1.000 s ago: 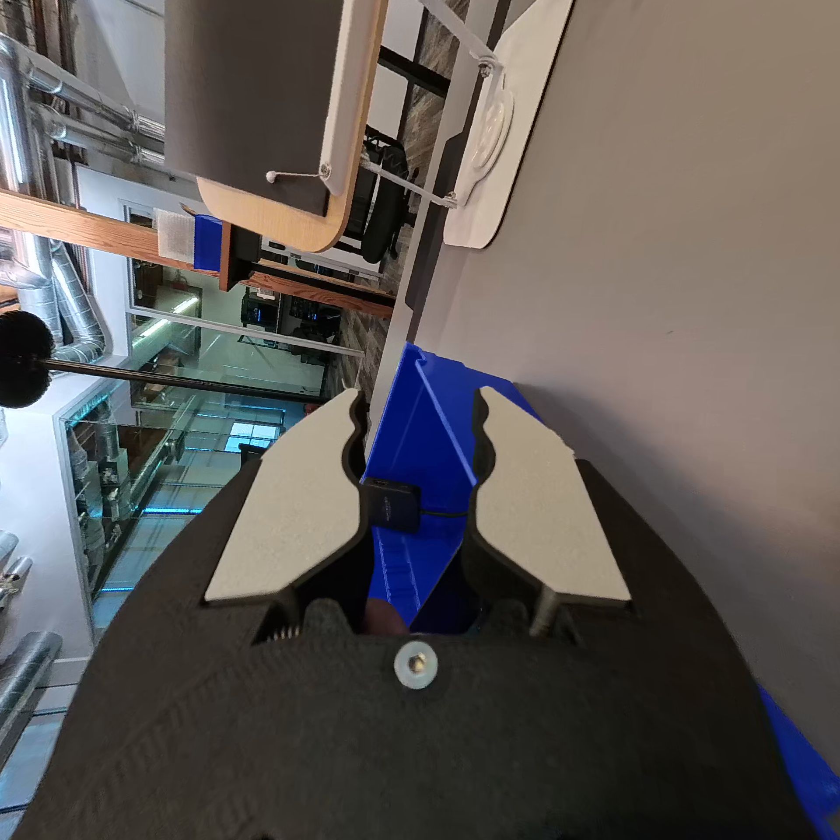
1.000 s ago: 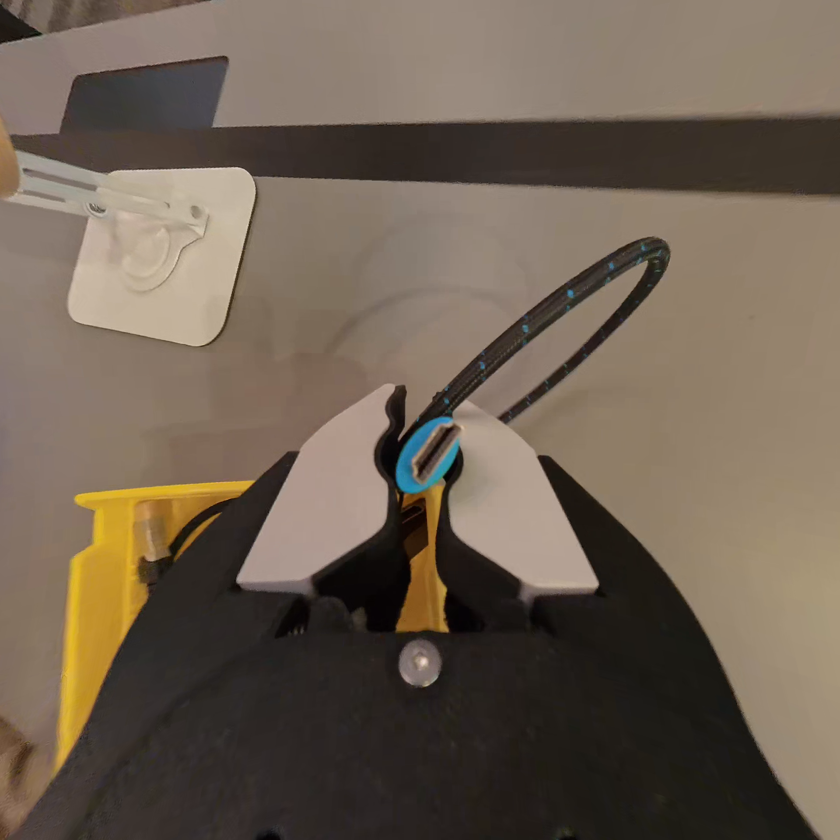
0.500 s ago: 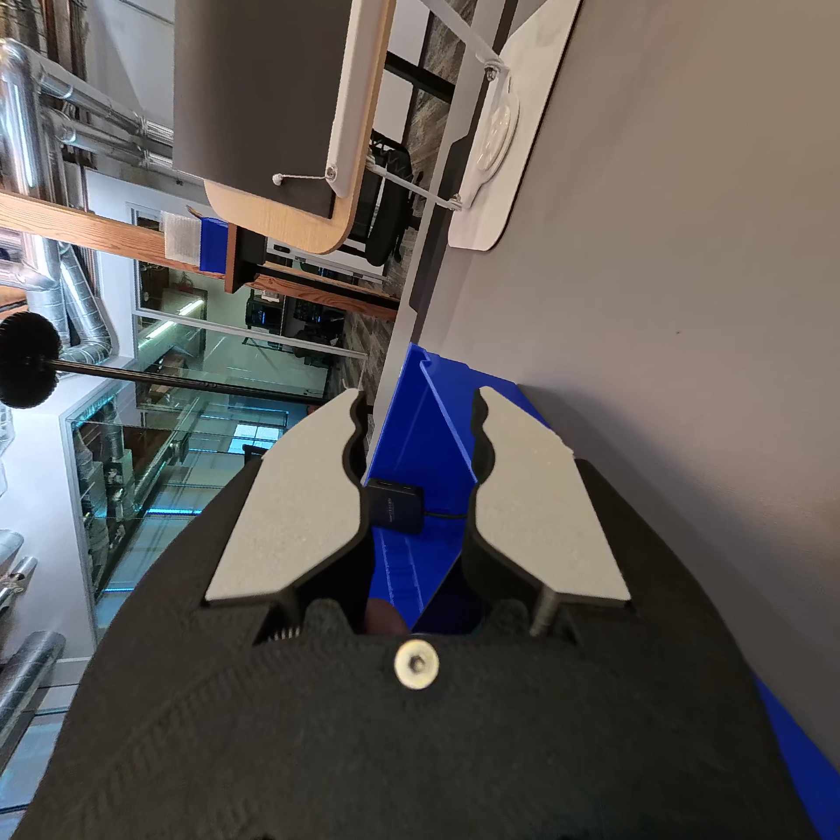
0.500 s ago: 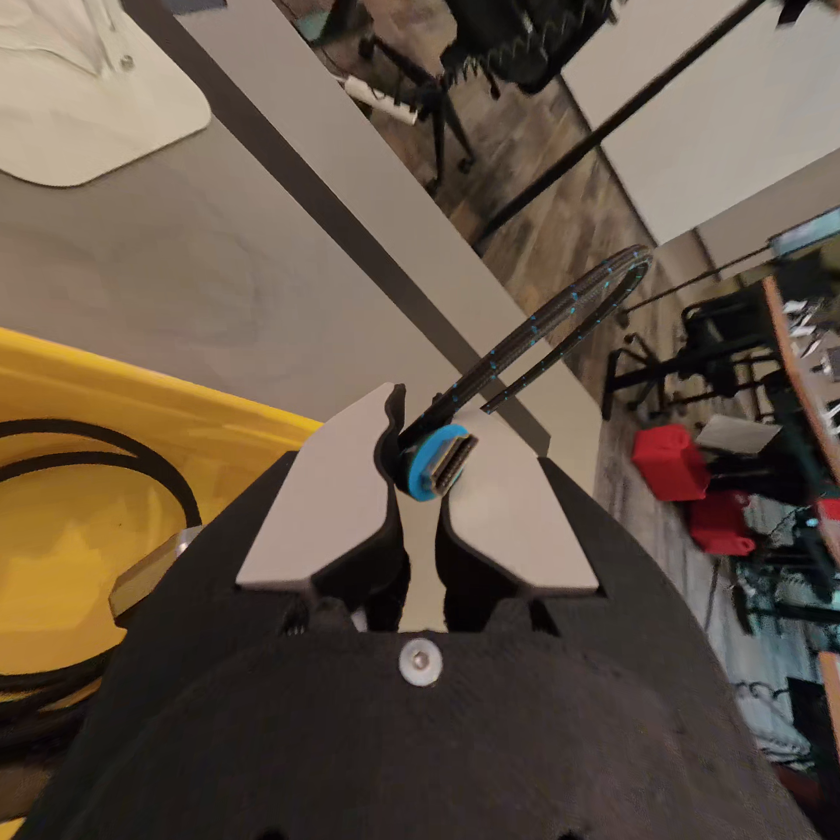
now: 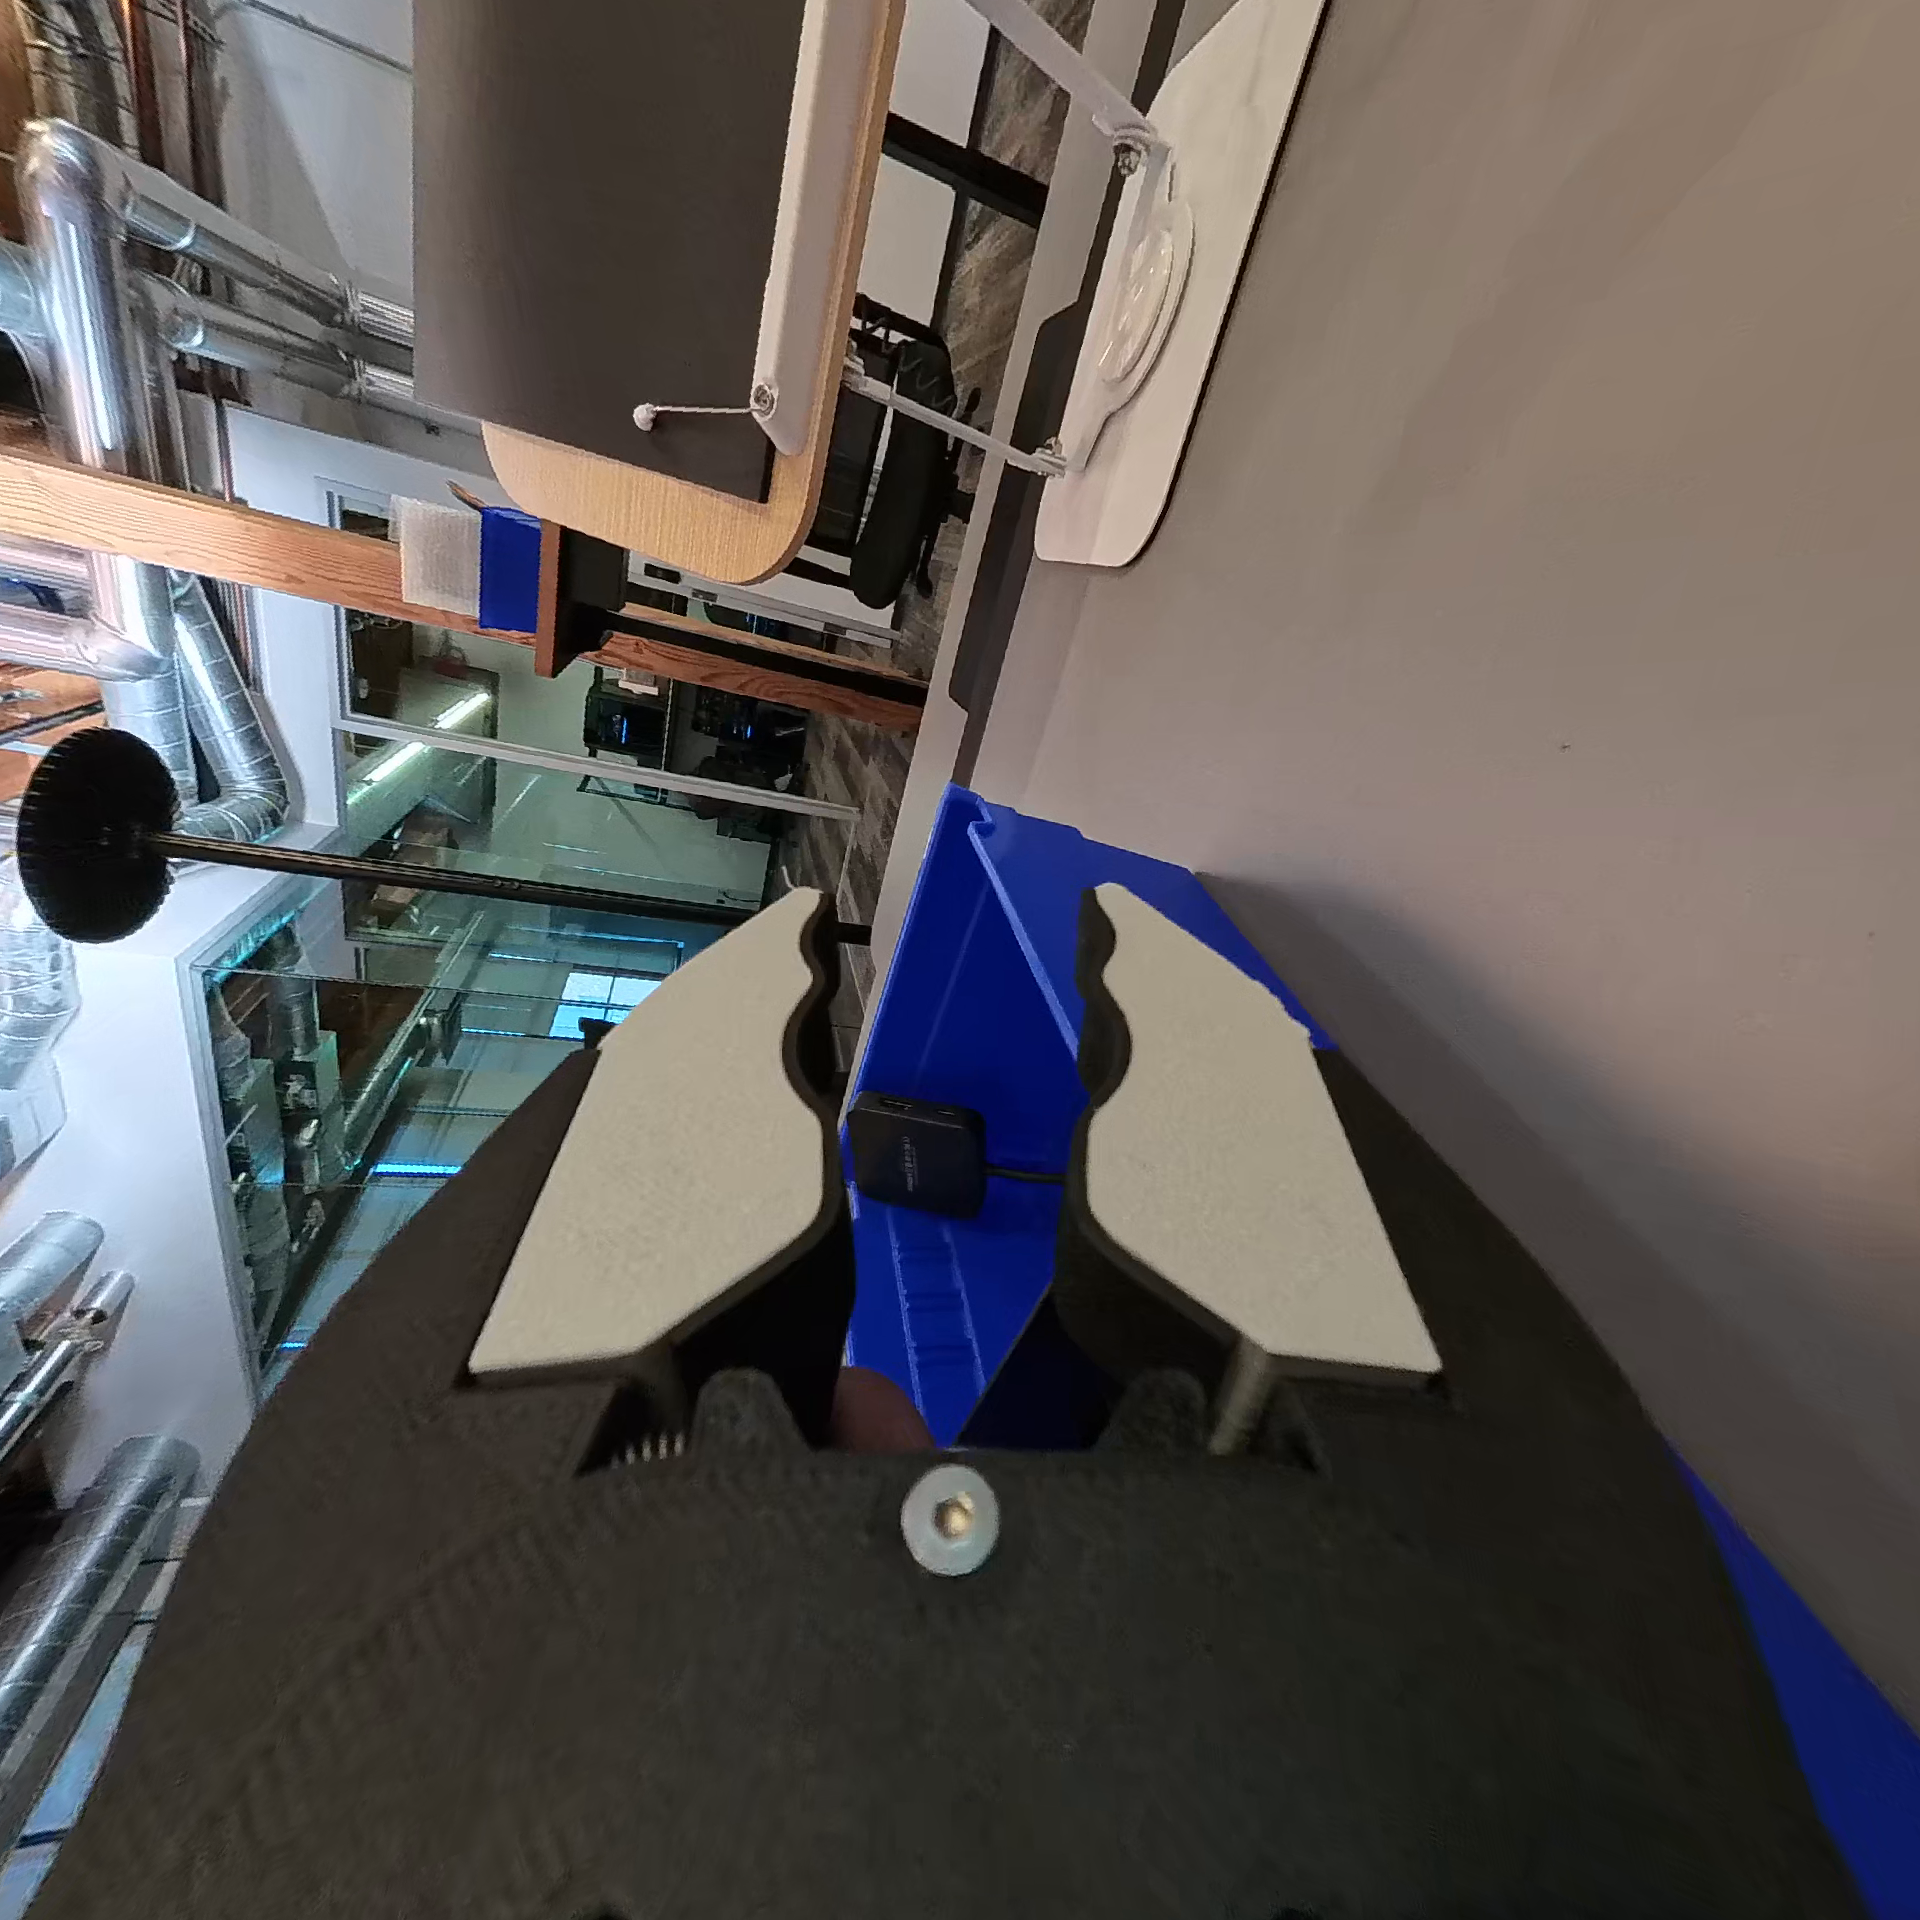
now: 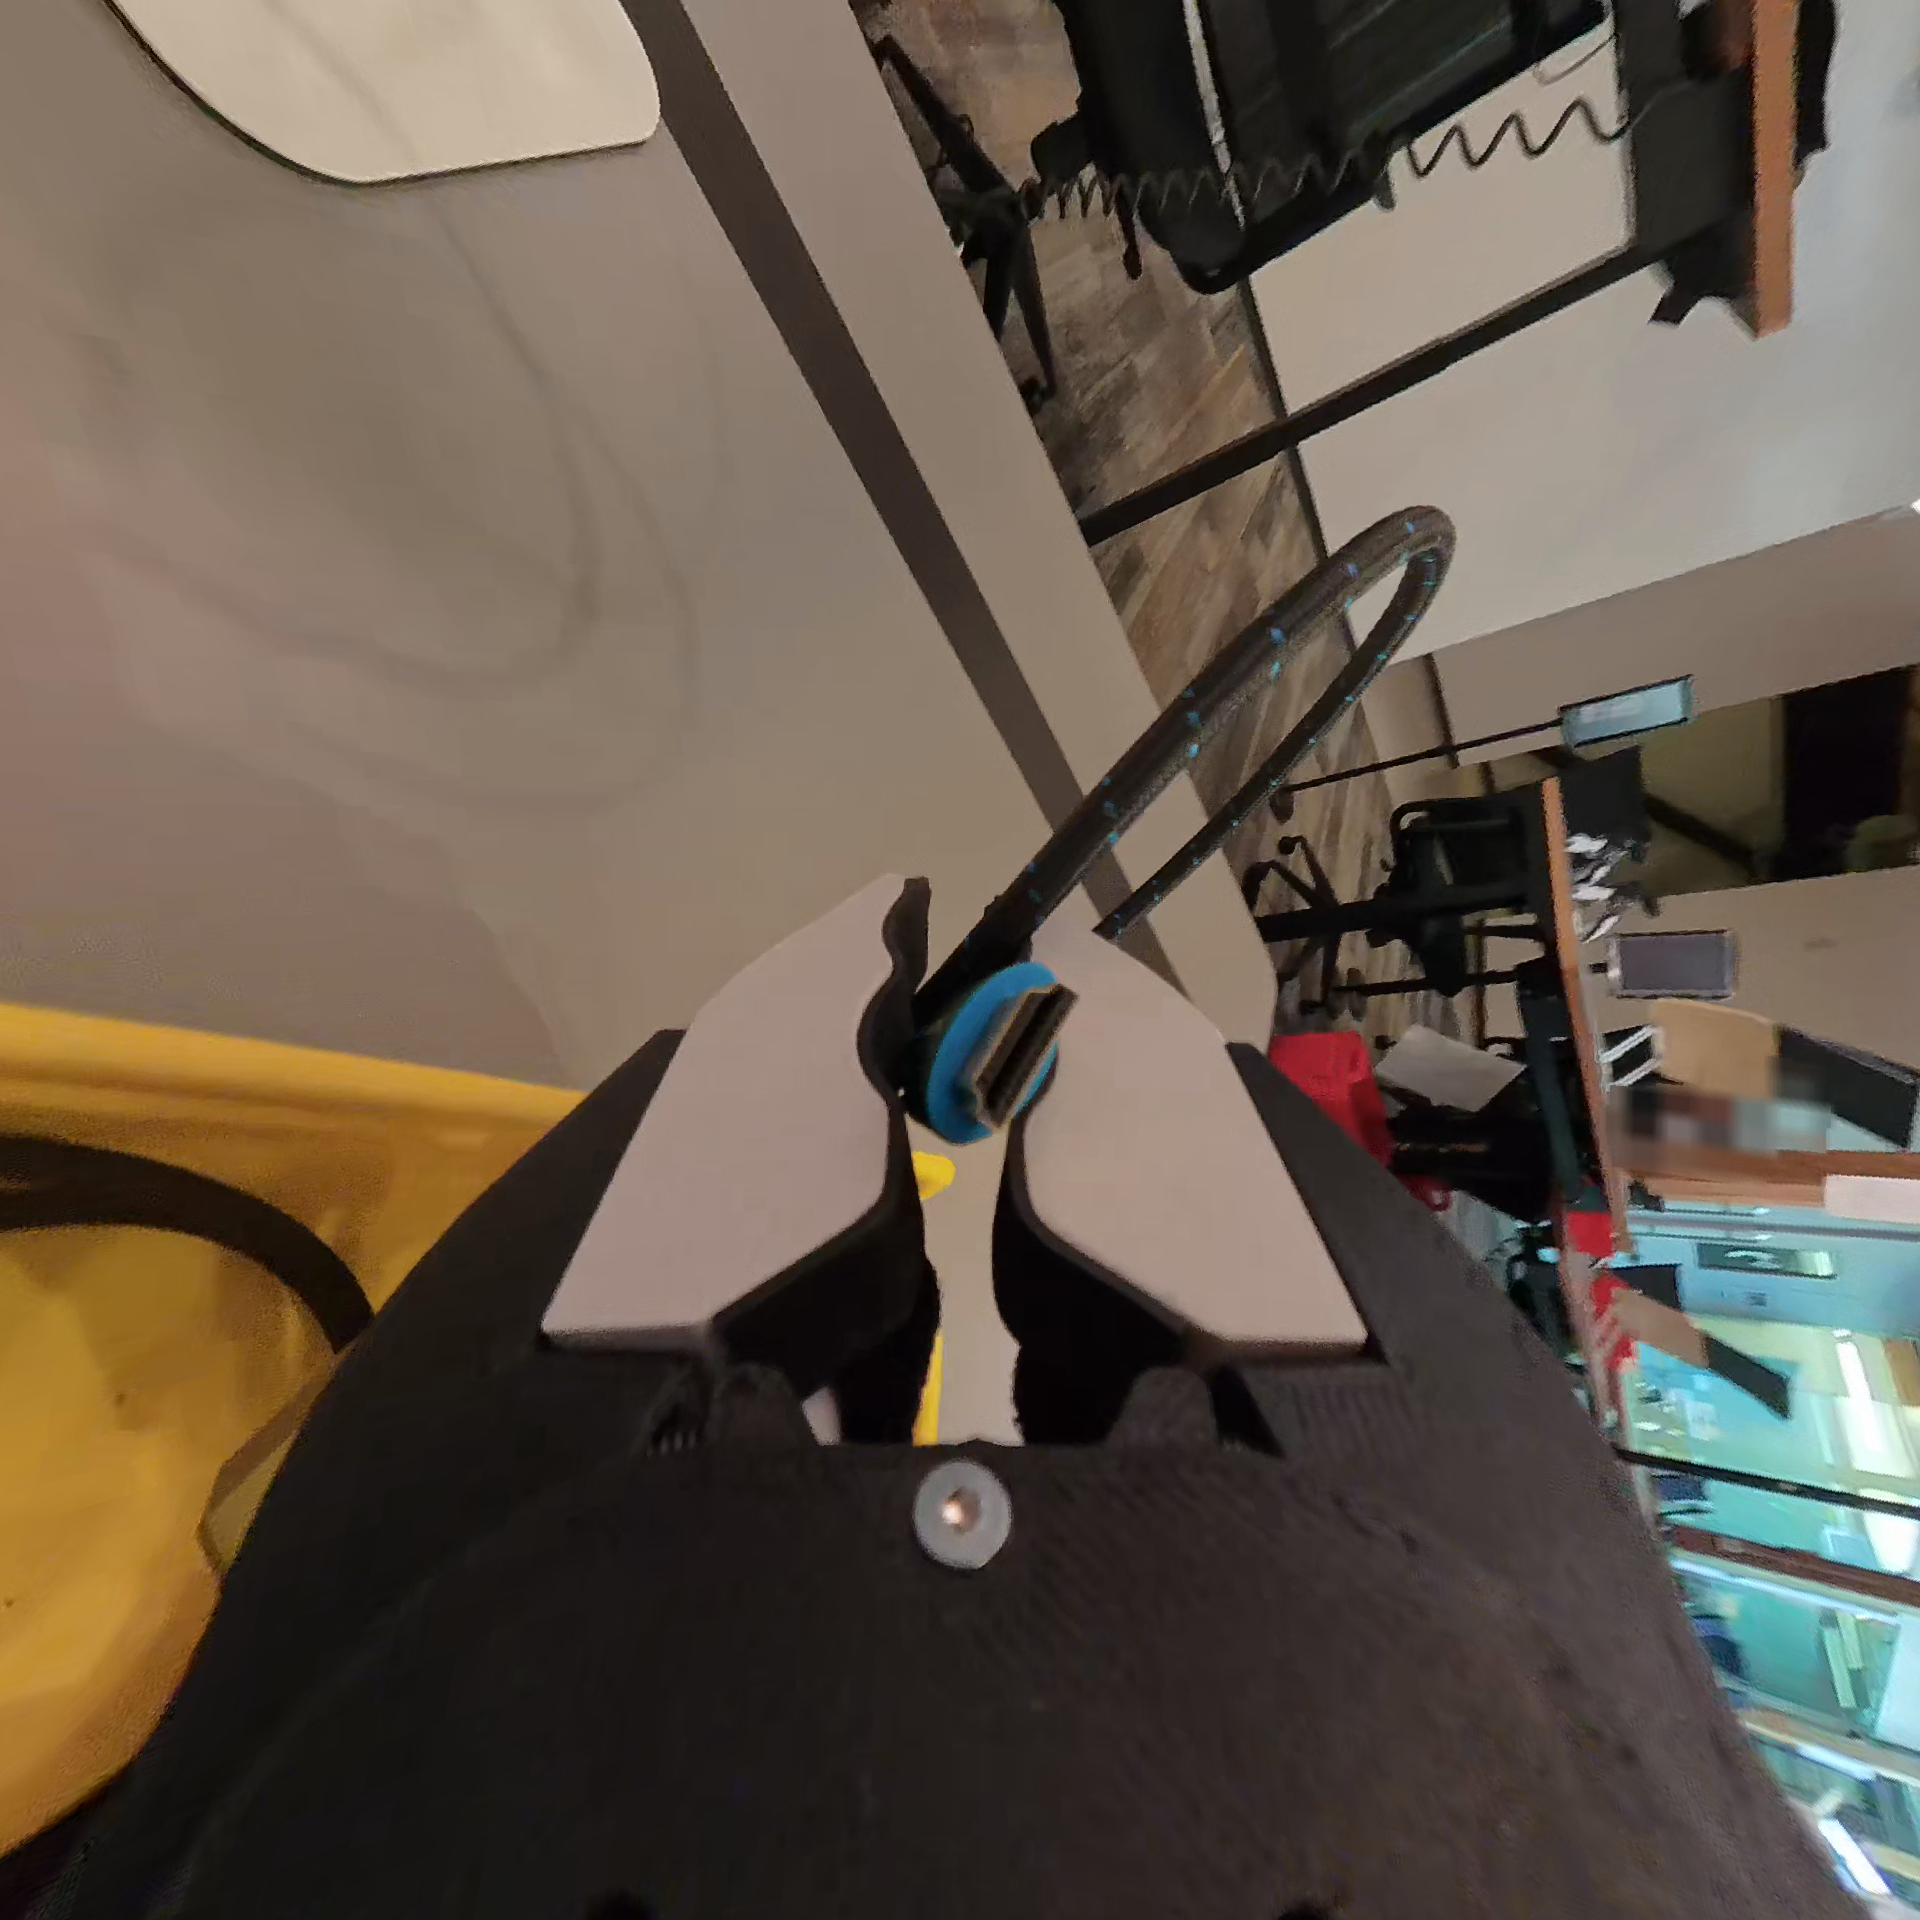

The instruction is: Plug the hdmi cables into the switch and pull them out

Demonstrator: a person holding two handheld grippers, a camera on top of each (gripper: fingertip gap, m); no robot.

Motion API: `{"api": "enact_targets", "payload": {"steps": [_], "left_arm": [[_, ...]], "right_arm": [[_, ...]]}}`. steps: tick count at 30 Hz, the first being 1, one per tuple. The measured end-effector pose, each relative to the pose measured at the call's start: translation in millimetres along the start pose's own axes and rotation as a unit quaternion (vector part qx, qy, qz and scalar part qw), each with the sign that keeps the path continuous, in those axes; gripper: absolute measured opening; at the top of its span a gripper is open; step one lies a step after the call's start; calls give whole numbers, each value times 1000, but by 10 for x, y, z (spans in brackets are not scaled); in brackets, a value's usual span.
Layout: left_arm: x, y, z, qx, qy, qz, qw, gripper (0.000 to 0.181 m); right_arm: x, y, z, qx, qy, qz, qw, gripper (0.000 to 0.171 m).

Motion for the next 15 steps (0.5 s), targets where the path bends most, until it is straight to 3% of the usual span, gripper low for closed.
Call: {"api": "enact_targets", "payload": {"steps": [10,13,15], "left_arm": [[27,-35,-27,2,1,1,1000,43],[24,-40,-30,5,-1,2,1000,43],[20,-37,-28,4,-2,2,1000,43]], "right_arm": [[332,-20,-277,165,-34,69,983,8],[524,14,-434,276,-36,84,957,8],[637,125,-573,396,-61,63,914,8]]}}
Point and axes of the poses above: each gripper's, where its closed fingertips meet, x out along the fingers, y out of its underside, z = x × y across the jaws, the point moved 8 cm from there along -x, back along the fingers, and after that the axes turned 12 degrees about z, right-handed, at the moved point
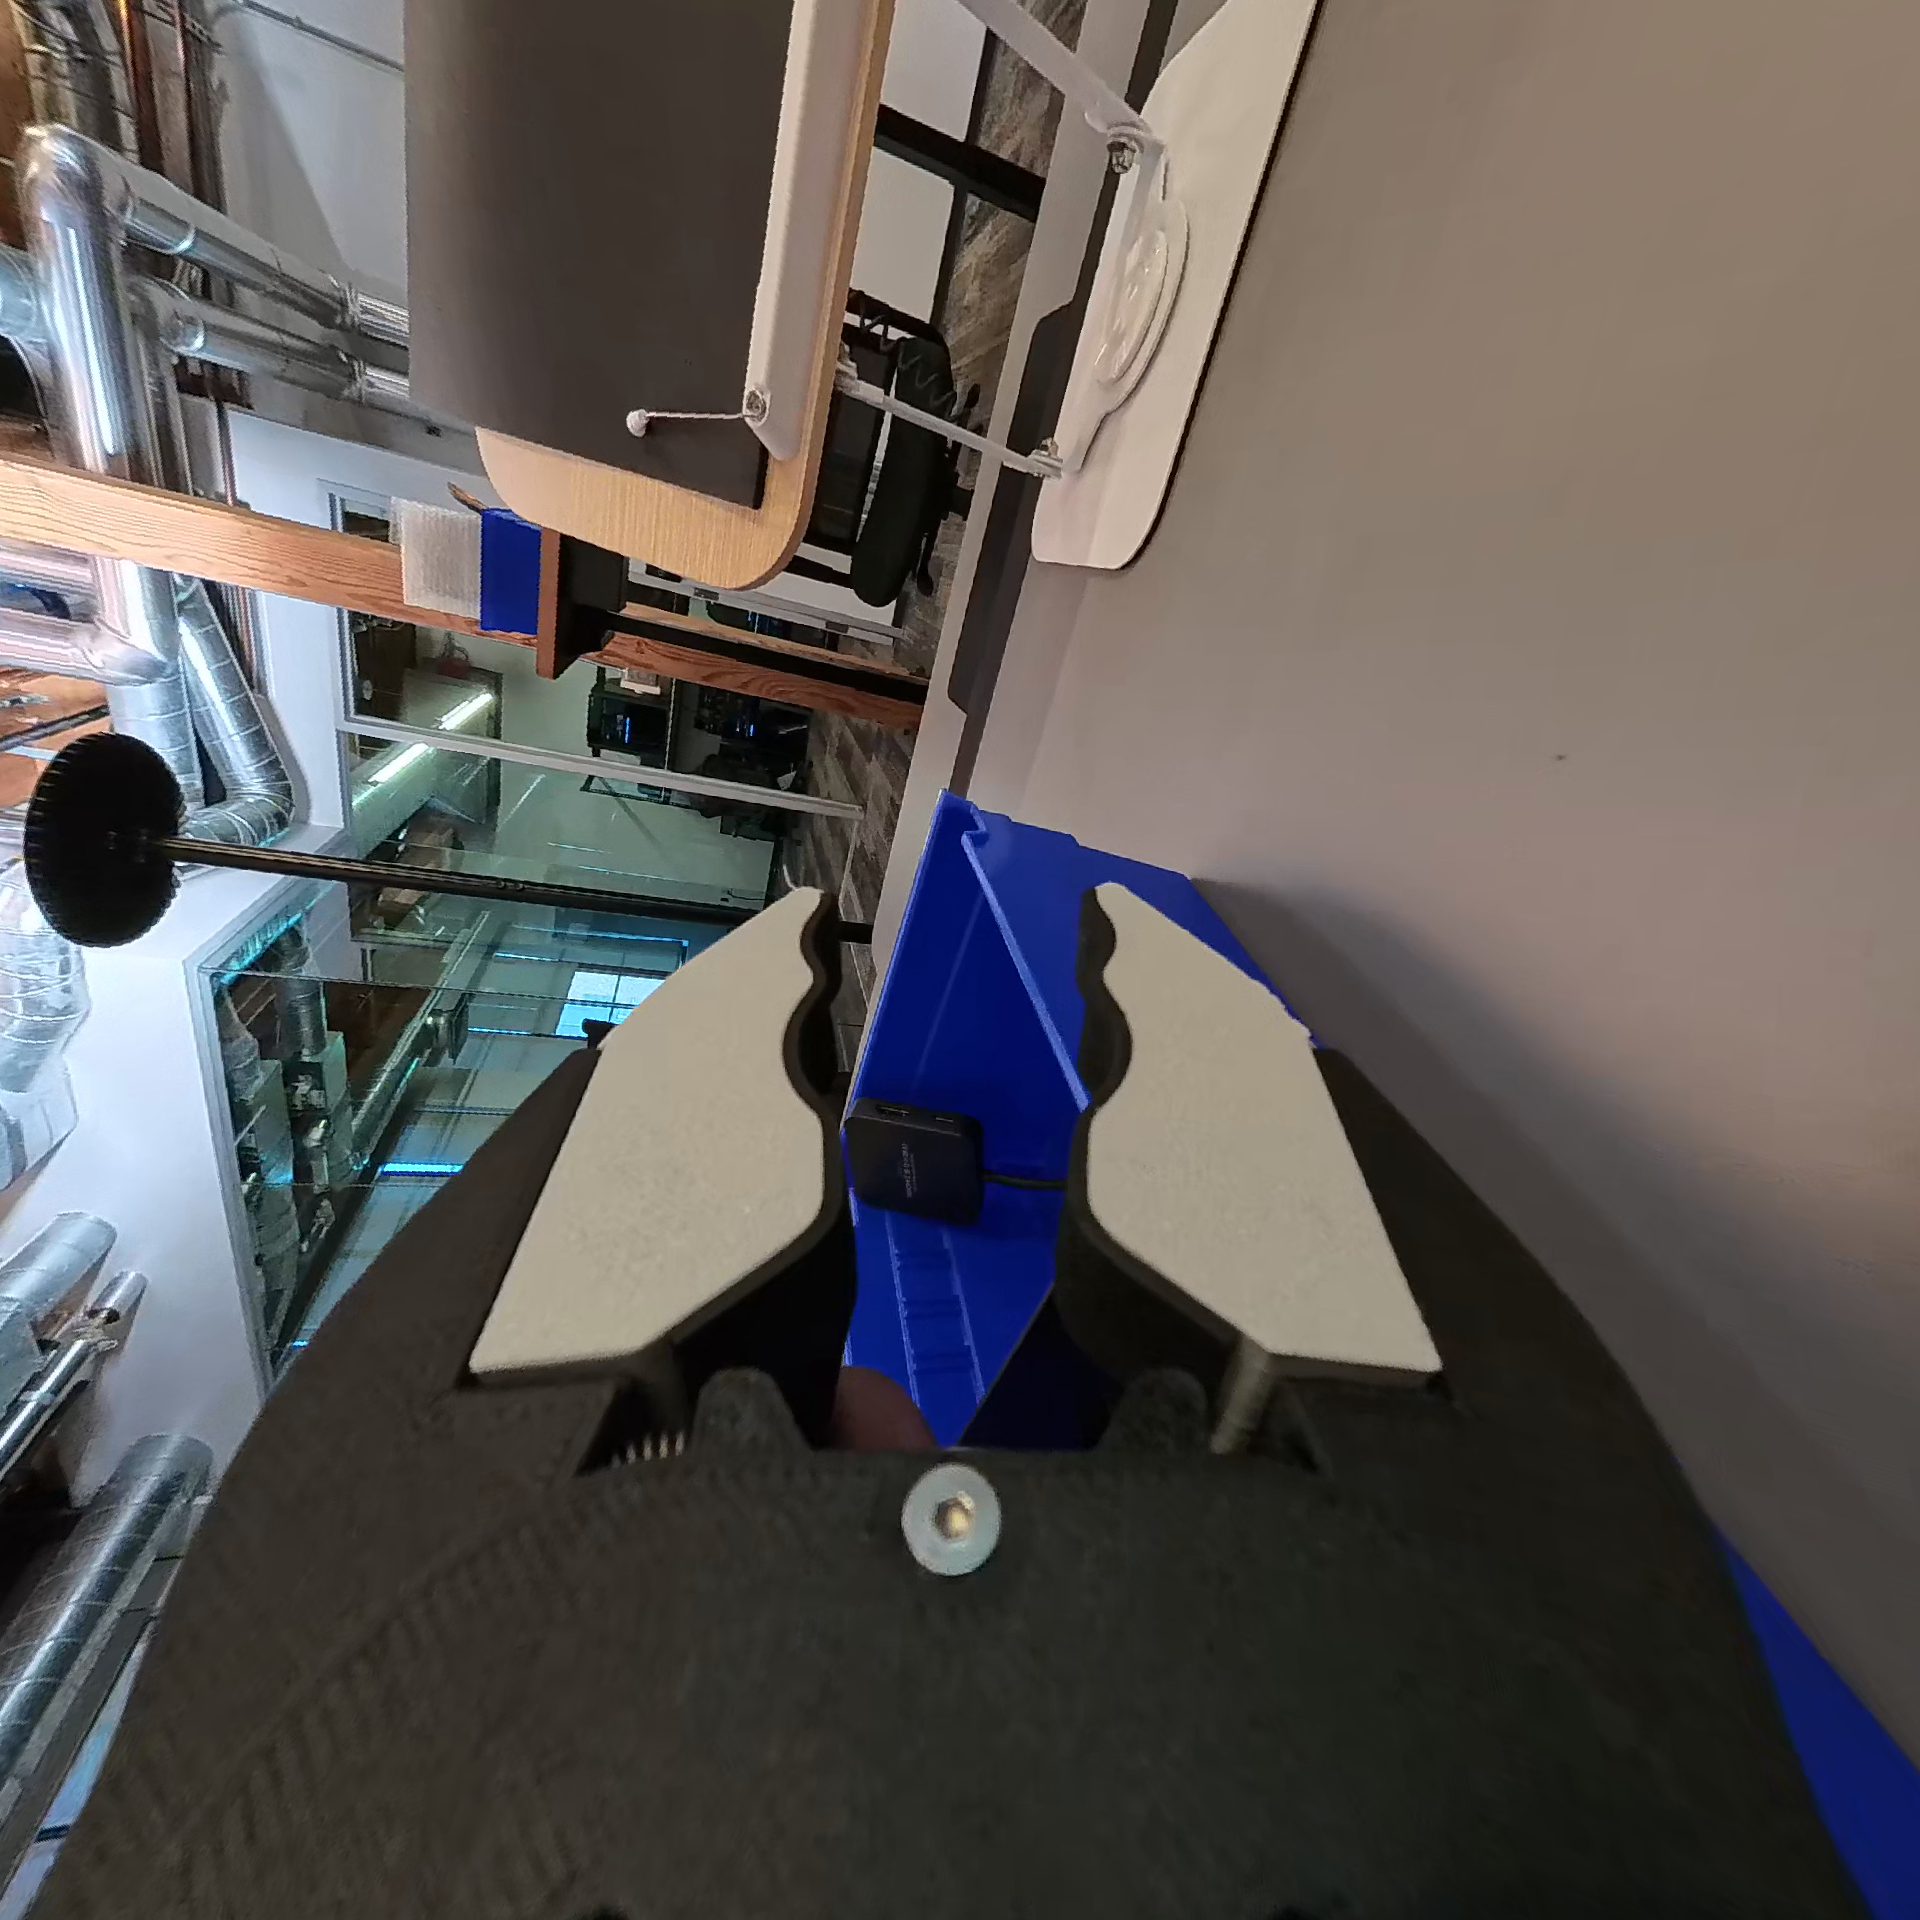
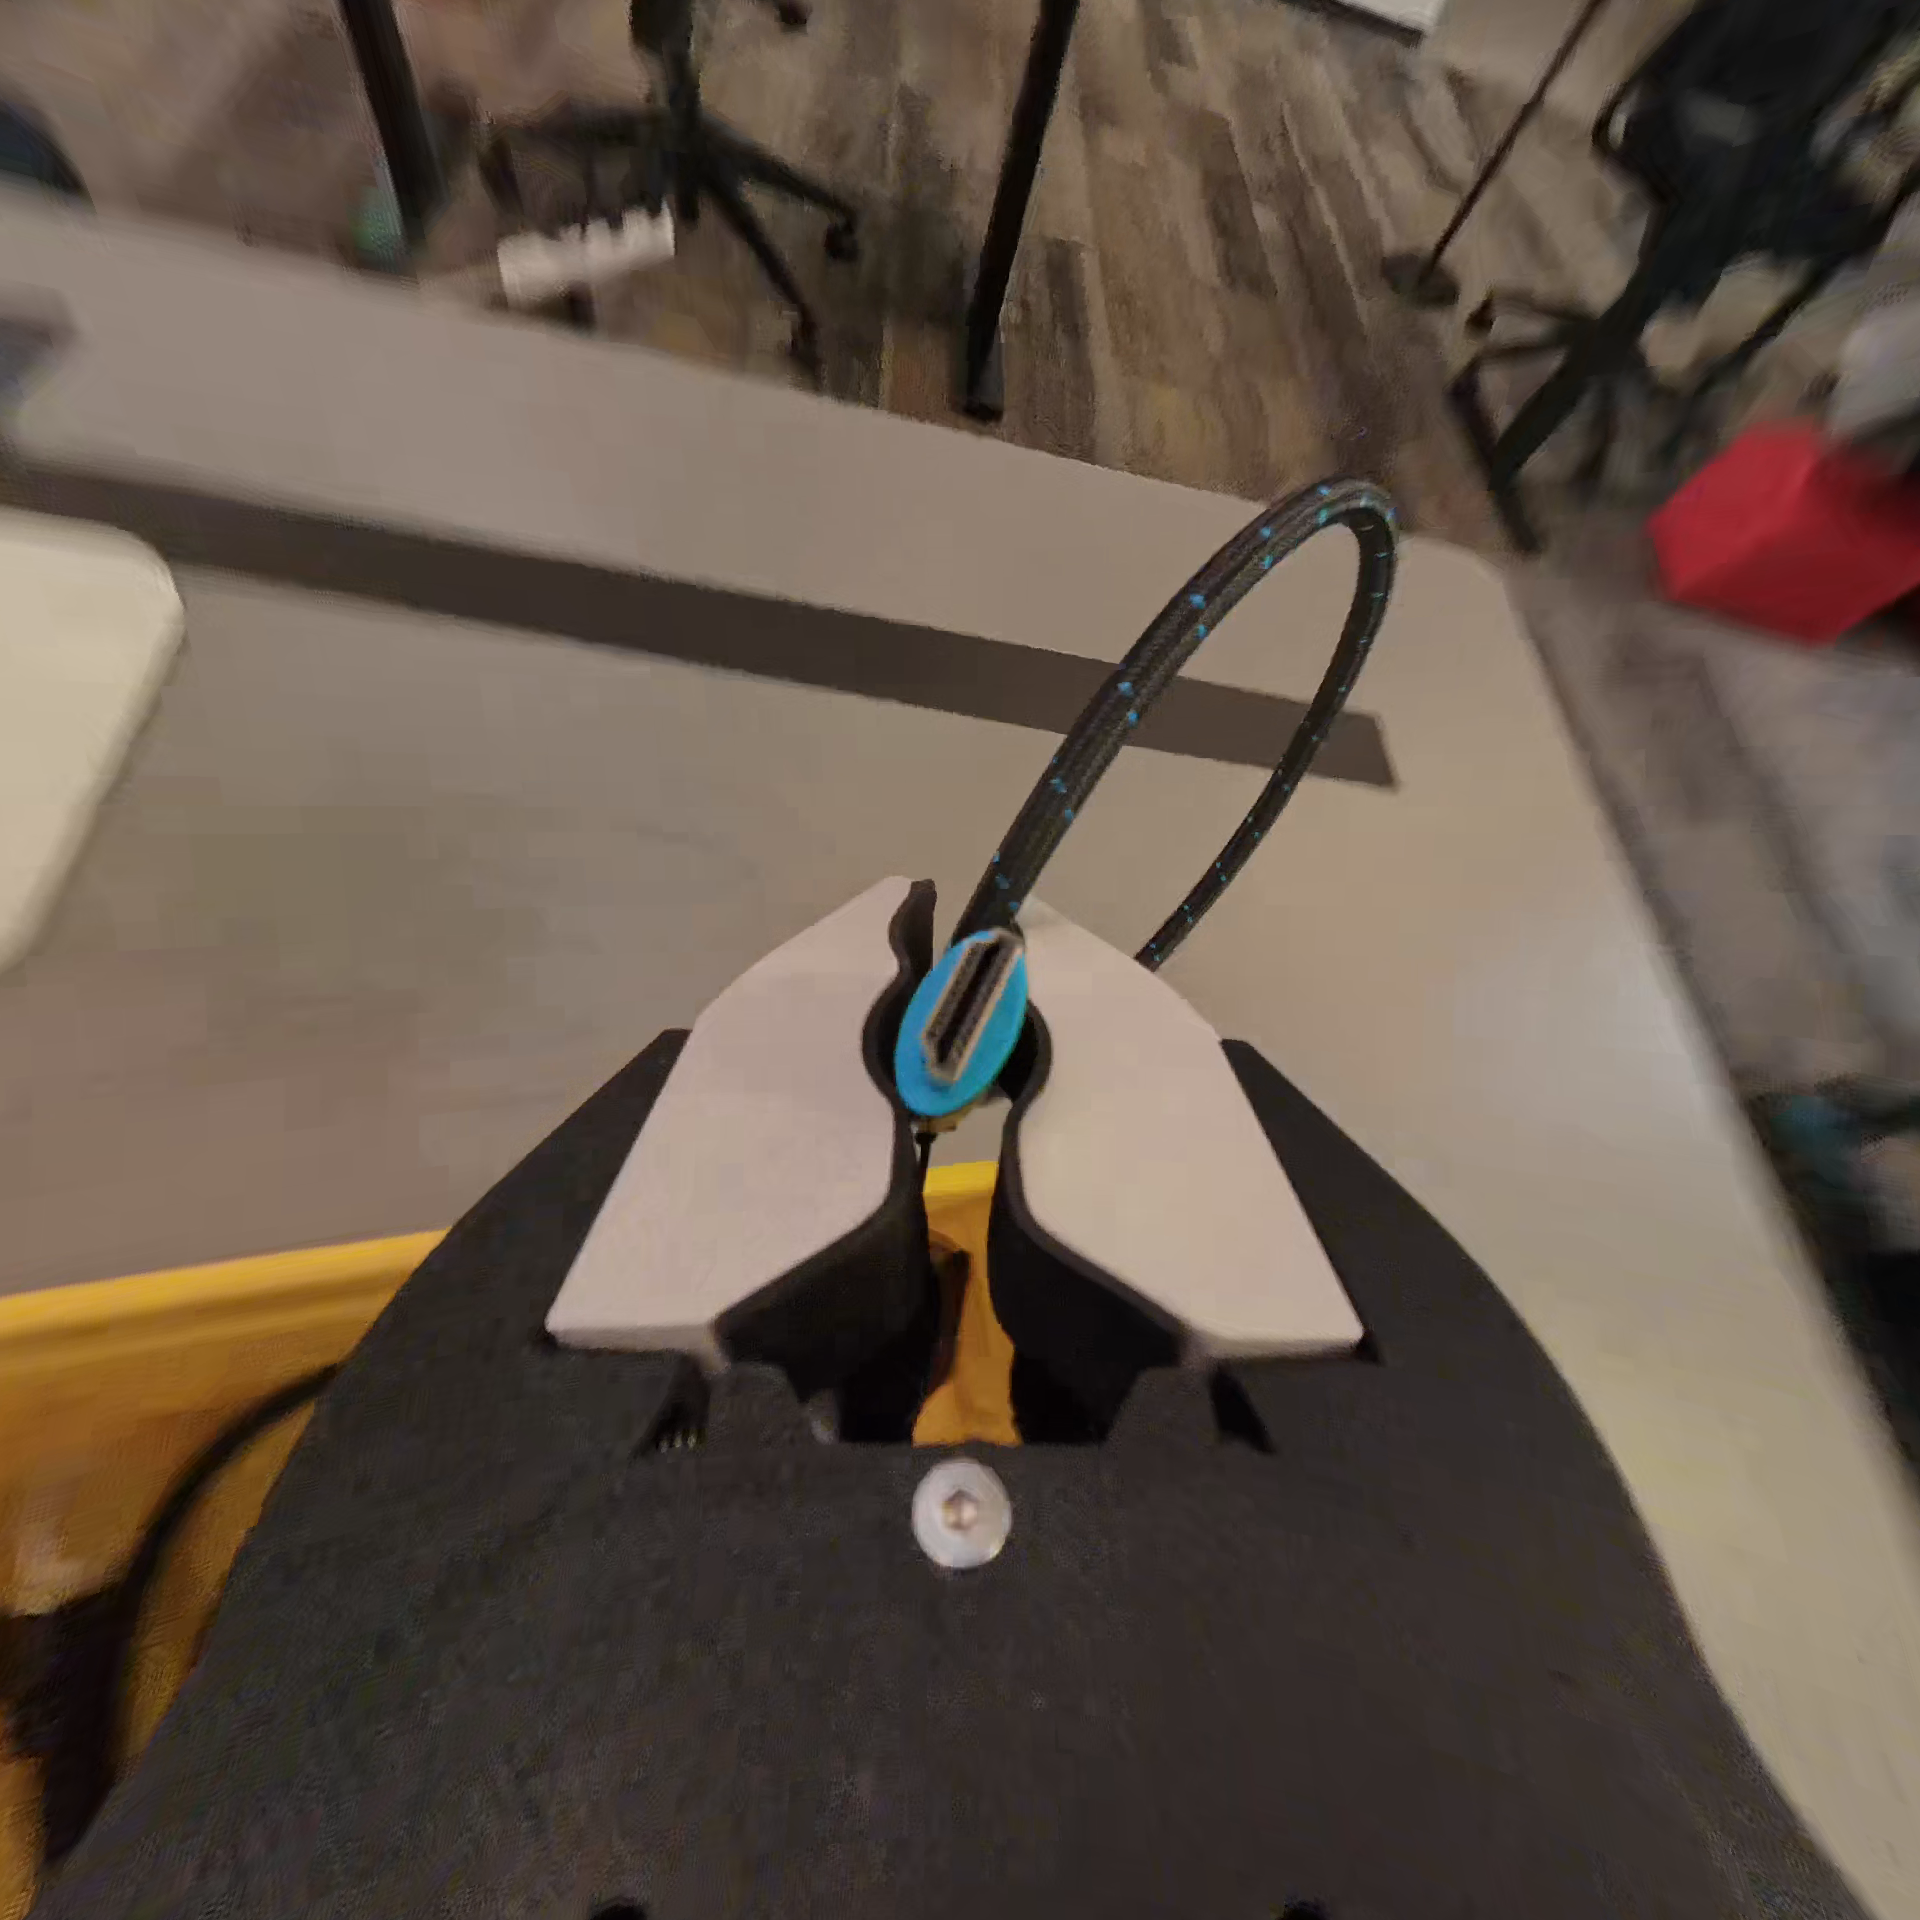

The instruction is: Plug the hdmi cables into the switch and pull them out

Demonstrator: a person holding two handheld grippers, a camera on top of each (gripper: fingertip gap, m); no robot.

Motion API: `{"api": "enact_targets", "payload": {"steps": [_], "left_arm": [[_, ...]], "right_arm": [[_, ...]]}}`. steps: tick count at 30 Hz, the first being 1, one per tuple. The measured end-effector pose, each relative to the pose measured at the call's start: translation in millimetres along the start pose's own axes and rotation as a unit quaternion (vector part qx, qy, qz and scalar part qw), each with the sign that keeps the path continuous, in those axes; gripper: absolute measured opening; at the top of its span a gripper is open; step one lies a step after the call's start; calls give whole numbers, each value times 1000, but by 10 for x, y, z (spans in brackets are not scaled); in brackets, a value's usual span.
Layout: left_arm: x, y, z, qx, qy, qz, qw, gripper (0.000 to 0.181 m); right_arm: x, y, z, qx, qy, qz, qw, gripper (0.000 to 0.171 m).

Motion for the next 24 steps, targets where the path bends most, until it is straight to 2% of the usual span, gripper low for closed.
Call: {"api": "enact_targets", "payload": {"steps": [2,3,5,8,11,15,16,18,21,24], "left_arm": [[-5,8,13,1,-4,0,1000,43],[-28,-2,30,7,-12,-4,1000,43],[-140,-110,82,14,-27,-35,999,41],[-287,-407,61,3,0,-71,997,43],[-487,-1017,-68,-16,82,-148,985,48],[-667,-2132,-348,-21,200,-274,940,57],[-671,-2387,-441,-8,216,-291,932,62],[-676,-2810,-631,20,211,-334,918,59],[-534,-3142,-1007,17,250,-323,913,63],[-436,-3181,-1207,-73,278,-310,906,63]], "right_arm": [[30,-13,-163,124,-61,-34,990,7],[10,-25,-212,148,-72,-50,985,6],[-54,-62,-226,135,-78,-72,985,7],[-150,-60,-197,109,-93,-87,986,7],[-213,-51,-107,60,-92,-83,990,7],[-287,-53,-89,45,-112,-81,989,7],[-300,-52,-83,38,-111,-79,990,7],[-306,-38,-76,22,-102,-74,992,8],[-303,-20,-85,14,-114,-73,991,8],[-339,-1,-58,-14,-109,-75,991,8]]}}
Point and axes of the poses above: each gripper's, where its closed fingertips meet, x out along the fingers, y out of its underside, z = x × y across the jaws, the point moved 8 cm from there along -x, back along the fingers, and after that the axes turned 12 degrees about z, right-handed, at the moved point
